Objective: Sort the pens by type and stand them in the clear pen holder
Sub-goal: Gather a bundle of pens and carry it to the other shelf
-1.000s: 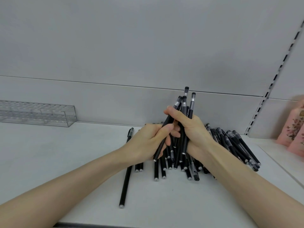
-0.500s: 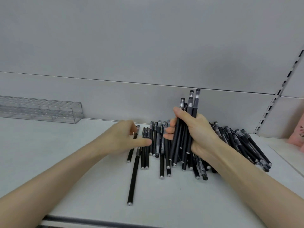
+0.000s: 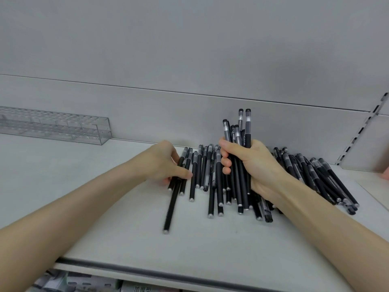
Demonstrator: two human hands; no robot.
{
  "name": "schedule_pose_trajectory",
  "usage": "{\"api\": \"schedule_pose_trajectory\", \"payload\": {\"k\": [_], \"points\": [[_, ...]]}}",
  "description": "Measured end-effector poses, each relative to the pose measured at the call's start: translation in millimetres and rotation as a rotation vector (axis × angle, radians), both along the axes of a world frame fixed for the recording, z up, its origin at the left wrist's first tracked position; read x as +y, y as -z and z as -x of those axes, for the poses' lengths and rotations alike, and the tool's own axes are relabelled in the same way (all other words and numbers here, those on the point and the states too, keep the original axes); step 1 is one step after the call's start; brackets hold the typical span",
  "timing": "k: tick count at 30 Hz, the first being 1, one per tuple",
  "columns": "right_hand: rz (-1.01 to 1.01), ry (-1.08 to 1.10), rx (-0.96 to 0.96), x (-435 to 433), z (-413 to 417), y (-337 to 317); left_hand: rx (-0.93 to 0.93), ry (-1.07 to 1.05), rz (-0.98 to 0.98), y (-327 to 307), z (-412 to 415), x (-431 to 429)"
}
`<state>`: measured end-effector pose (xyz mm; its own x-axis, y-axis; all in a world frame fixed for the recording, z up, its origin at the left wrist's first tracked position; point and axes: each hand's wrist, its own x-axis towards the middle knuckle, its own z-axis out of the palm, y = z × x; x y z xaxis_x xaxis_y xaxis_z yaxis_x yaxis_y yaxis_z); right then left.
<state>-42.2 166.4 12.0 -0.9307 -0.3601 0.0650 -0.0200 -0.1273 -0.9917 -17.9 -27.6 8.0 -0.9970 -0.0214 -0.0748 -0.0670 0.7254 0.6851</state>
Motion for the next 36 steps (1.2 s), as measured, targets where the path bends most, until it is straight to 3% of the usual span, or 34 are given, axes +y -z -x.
{"api": "schedule_pose_trajectory", "payload": {"k": [6, 10, 14, 19, 30, 36], "points": [[0.018, 0.0, 0.0, 0.8, -1.4, -1.0, 0.022, -0.037, -0.174, 6.3, 9.2, 3.5], [0.023, 0.007, -0.009, 1.6, -2.1, -1.0, 0.098, -0.054, -0.06, 7.4, 14.8, 8.6], [0.035, 0.006, -0.019, 1.6, -2.7, -0.7, 0.024, -0.039, -0.16, -1.9, 12.7, 15.0], [0.038, 0.012, -0.017, -0.6, -3.5, -0.2, -0.015, -0.092, -0.051, -3.4, 23.8, 21.4], [0.023, 0.038, -0.018, 1.0, -4.0, -1.1, -0.142, -0.017, -0.126, -6.2, 40.4, 28.6], [0.05, 0.049, -0.035, 3.8, -3.4, -0.8, -0.13, 0.072, -0.353, -4.8, 29.9, 17.0]]}}
